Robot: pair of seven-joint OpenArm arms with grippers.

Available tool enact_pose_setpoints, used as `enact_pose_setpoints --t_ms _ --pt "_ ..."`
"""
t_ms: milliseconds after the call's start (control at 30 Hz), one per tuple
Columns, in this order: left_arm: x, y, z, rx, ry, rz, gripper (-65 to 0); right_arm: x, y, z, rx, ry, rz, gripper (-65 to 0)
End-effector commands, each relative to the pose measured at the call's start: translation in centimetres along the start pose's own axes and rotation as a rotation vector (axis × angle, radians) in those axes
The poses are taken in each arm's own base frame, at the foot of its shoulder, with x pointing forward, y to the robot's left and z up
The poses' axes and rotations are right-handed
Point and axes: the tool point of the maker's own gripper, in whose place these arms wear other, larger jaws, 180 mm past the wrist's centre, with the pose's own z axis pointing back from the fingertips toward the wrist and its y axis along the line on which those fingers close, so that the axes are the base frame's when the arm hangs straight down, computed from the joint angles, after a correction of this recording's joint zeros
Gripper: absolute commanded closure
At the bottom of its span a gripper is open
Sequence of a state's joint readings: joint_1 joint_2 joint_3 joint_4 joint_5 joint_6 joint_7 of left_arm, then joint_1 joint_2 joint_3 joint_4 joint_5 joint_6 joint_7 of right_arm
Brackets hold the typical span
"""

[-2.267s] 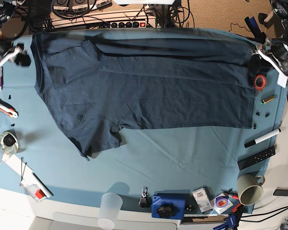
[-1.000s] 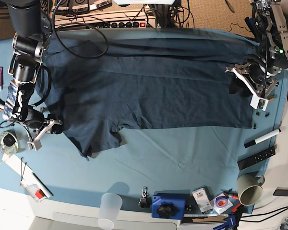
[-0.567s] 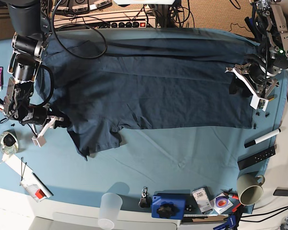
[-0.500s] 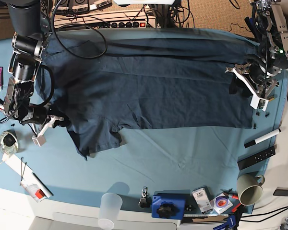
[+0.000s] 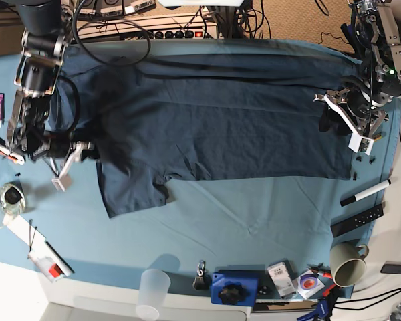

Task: Fold the T-shirt properly
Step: 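Grasp the shirt's side edges near the sleeves with both grippers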

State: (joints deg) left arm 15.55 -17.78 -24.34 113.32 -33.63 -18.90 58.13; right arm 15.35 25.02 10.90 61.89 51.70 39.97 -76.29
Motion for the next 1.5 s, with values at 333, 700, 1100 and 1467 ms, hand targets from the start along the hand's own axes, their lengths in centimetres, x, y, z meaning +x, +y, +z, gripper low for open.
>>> enact_pose_setpoints --t_ms 333,700,1100,1467 --pt "1.3 0.2 0.4 0.002 -0.043 -0.016 -27.5 -1.6 3.8 2.8 -0.083 0.021 0.267 0.0" --pt "1.3 0.2 0.4 0.002 -0.042 -0.016 -27.5 -2.1 3.3 3.2 -0.112 0.058 0.273 -18.9" --pt "1.3 0.1 0.4 0.0 -0.045 -0.019 -27.5 4.9 1.3 9.5 -0.199 -0.251 0.239 -18.8" --pt "1.5 0.1 0.4 0.0 -0.058 -0.019 -27.5 6.3 -2.5 8.6 -0.268 -0.304 0.151 -19.0"
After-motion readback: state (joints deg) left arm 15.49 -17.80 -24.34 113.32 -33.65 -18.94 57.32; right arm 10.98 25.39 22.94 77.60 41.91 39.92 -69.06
